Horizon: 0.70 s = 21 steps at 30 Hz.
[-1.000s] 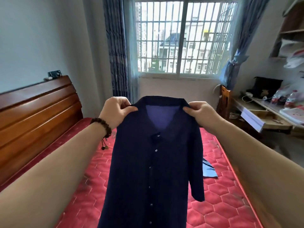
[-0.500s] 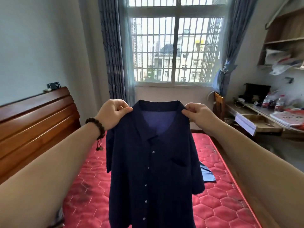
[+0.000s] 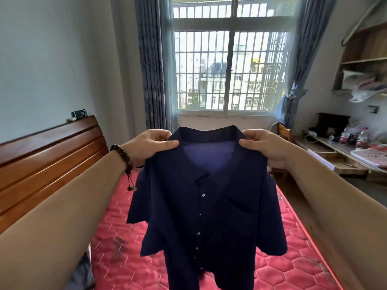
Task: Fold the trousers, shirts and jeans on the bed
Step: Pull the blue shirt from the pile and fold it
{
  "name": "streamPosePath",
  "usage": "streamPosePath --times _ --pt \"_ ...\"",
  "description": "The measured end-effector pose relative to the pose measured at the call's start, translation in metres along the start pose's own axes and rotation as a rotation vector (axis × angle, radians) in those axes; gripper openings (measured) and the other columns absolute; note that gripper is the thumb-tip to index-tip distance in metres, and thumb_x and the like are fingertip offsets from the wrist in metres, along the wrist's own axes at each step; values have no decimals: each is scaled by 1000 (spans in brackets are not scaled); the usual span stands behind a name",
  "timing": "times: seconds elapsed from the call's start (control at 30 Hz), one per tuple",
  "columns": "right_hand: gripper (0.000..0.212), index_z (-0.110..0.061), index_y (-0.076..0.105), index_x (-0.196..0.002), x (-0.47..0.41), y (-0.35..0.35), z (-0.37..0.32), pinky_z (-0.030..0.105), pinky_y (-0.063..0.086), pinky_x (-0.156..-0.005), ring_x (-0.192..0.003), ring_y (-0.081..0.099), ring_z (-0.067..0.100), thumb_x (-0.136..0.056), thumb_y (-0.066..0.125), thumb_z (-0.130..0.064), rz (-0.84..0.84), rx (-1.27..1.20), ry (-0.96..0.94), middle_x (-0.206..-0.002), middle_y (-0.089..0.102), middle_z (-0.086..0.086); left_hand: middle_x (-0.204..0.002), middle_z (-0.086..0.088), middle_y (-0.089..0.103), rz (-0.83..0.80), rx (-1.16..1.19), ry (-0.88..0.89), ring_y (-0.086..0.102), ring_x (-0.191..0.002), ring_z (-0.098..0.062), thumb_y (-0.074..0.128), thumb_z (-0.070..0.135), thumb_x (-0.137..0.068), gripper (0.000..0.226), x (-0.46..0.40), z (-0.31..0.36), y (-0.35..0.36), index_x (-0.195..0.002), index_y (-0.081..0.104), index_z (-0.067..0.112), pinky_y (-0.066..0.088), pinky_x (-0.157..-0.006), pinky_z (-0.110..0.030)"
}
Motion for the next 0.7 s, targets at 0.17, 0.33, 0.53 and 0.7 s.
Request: streamPosePath --times 0.17,0.33,0.53,0.7 --pt "22 -5 64 -81 -17 37 9 31 44 -69 -75 60 23 -83 73 -26 610 688 -127 -80 68 11 -42 15 34 286 -301 71 30 -41 -1 69 23 -87 50 -7 -12 17 -50 36 21 26 -41 -15" --pt "15 -12 61 -88 -25 79 12 30 50 -71 -82 64 22 -85 66 -25 627 505 -98 -88 69 5 -50 3 43 441 -210 98 34 -44 -6 64 25 -88 39 -15 -23 41 -57 42 18 31 -45 -23" --pt "10 -12 56 -92 -29 115 5 45 56 -65 -75 65 31 -86 62 -18 489 265 -30 -89 64 14 -70 -10 68 356 -110 115 61 -61 -20 60 22 -92 17 -13 -19 58 -75 60 20 53 -64 -40" --pt "14 -10 52 -89 -30 132 -4 36 56 -51 -53 62 23 -98 42 -13 320 -13 19 -61 62 8 -76 -6 70 318 -90 155 64 -68 -16 61 31 -92 15 -12 -19 64 -86 61 16 54 -69 -36"
Point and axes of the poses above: each hand's wrist, its own x-axis away from the middle knuckle, its own y-axis out of the palm, z = x × y, the point moved 2 cm from there along -x, towards the middle knuckle
